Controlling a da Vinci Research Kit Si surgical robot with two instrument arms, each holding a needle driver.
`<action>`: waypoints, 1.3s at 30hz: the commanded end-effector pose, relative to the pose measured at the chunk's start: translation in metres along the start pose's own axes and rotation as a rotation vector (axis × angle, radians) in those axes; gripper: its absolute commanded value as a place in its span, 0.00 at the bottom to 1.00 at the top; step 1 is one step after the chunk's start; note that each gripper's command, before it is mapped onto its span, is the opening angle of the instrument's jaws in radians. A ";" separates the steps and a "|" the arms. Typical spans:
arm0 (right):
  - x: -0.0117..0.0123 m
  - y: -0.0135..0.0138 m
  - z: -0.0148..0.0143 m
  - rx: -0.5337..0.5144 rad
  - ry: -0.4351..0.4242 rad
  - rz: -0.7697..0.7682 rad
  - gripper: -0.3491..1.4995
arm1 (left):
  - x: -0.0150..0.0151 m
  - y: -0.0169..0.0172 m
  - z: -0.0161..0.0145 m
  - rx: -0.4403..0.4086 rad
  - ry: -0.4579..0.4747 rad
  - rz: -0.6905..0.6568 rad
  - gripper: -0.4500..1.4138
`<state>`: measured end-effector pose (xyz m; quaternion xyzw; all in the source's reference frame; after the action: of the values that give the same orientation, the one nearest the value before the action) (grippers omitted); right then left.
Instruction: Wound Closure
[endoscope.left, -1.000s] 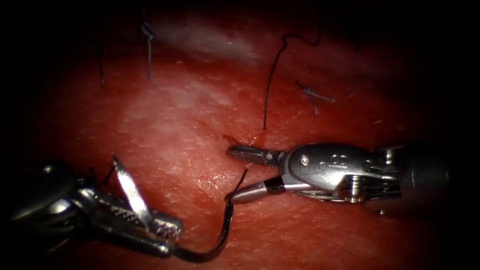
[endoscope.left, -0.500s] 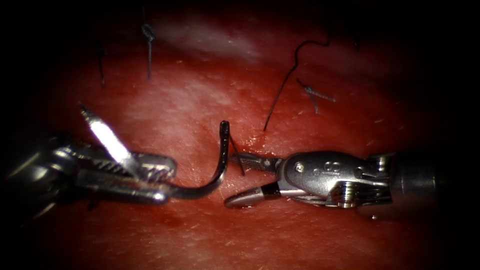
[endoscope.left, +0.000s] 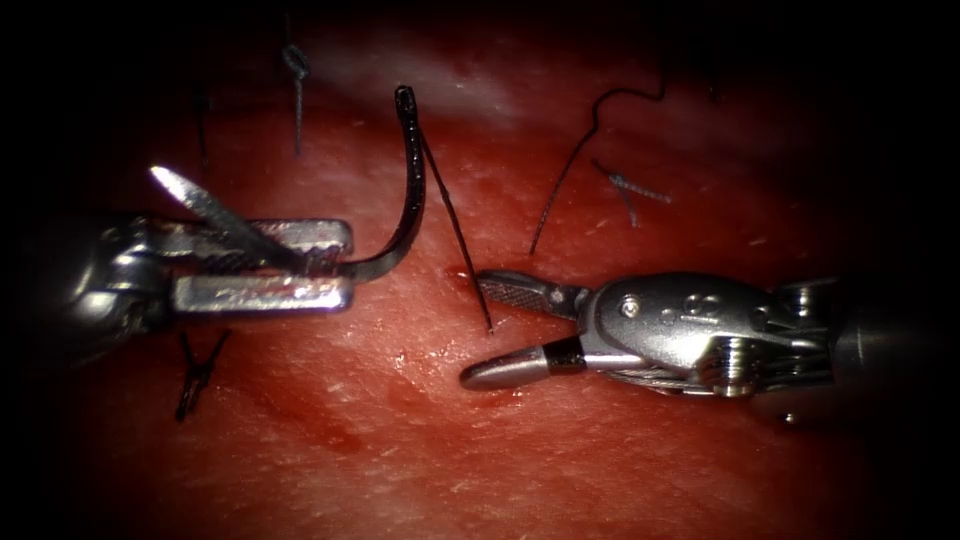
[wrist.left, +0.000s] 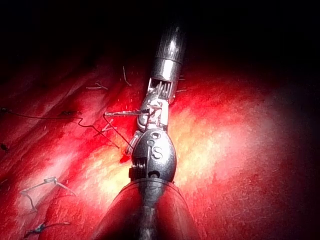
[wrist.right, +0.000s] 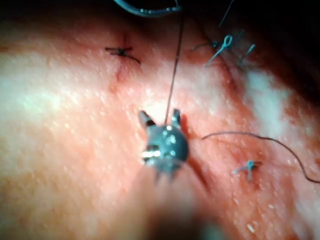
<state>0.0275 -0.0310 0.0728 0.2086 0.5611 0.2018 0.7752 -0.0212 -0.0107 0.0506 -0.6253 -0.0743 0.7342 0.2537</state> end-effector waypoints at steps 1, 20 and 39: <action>-0.0006 0.0000 0.0009 0.000 -0.001 0.002 0.59 | -0.0003 0.0001 0.0005 0.000 0.000 0.005 0.00; 0.0019 -0.0040 0.0000 -0.091 -0.097 0.217 0.00 | -0.0012 -0.0004 -0.0012 0.022 -0.018 0.059 0.00; 0.0094 -0.0146 -0.0007 -0.011 -0.045 0.213 0.00 | -0.0060 -0.0022 -0.0017 0.138 -0.120 0.170 0.00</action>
<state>0.0300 -0.0378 0.0569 0.2674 0.5162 0.2825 0.7630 -0.0178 -0.0118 0.0562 -0.5630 0.0174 0.7946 0.2264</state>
